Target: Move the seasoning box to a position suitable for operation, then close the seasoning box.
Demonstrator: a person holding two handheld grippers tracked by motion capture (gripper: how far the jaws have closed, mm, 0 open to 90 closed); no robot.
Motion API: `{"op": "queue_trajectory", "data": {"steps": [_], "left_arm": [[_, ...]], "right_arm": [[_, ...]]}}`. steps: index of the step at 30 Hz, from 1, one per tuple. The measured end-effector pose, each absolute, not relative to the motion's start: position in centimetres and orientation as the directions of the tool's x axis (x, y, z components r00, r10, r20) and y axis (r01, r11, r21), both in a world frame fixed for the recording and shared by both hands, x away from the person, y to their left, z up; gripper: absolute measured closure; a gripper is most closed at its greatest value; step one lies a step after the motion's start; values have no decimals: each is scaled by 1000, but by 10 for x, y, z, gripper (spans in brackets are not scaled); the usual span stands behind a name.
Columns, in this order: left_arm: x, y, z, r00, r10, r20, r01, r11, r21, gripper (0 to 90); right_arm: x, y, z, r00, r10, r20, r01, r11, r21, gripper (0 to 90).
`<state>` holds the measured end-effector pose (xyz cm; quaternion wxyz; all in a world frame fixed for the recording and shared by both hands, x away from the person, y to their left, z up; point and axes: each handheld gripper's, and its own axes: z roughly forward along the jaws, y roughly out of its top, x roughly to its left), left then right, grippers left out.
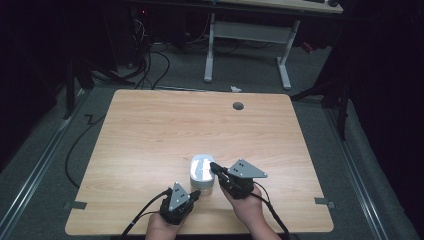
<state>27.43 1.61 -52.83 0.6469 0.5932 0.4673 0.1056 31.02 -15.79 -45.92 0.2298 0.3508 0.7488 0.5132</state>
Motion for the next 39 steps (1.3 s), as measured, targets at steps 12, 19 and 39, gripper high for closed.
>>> {"op": "queue_trajectory", "data": {"steps": [12,19,39], "left_arm": [[273,40,-532,524,714,-465,420,259,870,900],[291,104,-530,409,795,-447,384,294,875,767],[331,173,-524,187,894,-408,248,359,900,506]], "right_arm": [[319,-186,-453,-587,809,7,291,203,935,875],[330,-246,-480,-439,898,29,404,168,899,810],[297,-337,-515,-213,977,15,519,100,849,602]]}}
